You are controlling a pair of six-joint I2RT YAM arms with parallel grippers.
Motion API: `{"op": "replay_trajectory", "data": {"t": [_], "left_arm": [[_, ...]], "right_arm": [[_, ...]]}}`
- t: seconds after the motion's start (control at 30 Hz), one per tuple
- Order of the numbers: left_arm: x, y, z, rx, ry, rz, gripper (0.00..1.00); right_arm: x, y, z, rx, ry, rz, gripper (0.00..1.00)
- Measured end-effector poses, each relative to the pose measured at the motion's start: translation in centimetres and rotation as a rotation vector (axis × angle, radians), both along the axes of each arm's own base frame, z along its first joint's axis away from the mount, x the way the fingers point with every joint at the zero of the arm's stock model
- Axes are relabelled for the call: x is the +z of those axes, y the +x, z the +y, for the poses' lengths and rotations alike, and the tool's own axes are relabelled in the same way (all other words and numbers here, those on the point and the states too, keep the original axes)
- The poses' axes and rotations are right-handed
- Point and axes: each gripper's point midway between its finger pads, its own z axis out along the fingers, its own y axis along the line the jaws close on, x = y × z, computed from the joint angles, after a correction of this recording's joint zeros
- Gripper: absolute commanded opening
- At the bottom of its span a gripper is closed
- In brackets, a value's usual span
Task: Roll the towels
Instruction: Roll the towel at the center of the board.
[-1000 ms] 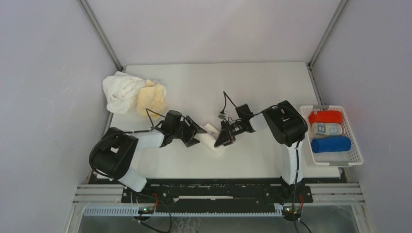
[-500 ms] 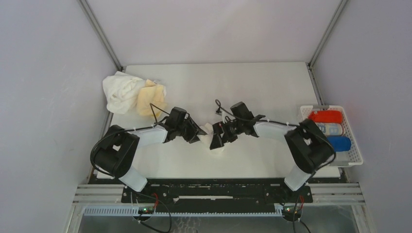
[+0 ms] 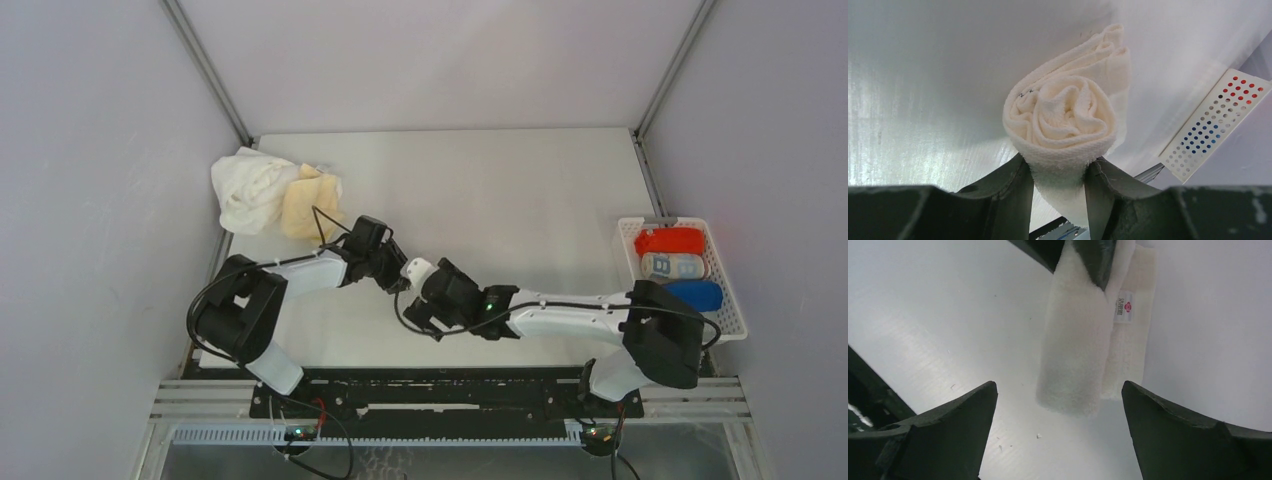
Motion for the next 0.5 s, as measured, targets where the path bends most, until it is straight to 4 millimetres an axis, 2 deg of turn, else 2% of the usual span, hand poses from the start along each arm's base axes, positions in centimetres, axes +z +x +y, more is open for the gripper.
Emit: {"op": "replay_trajectory", "data": {"t": [0.27,0.5], "left_arm": [[-0.2,0.0,-0.1,-0.008,0.011,0.012,0.43],[-0.3,0.1,-0.1,-0.014,0.015,0.015,0.43]], "right_arm": [[-2.9,-0.9,0.7,0.045,-0.248,-0.181,0.79],[-4.4,0.1,0.5,0.021,-0.396,-0.293,0.64]]}}
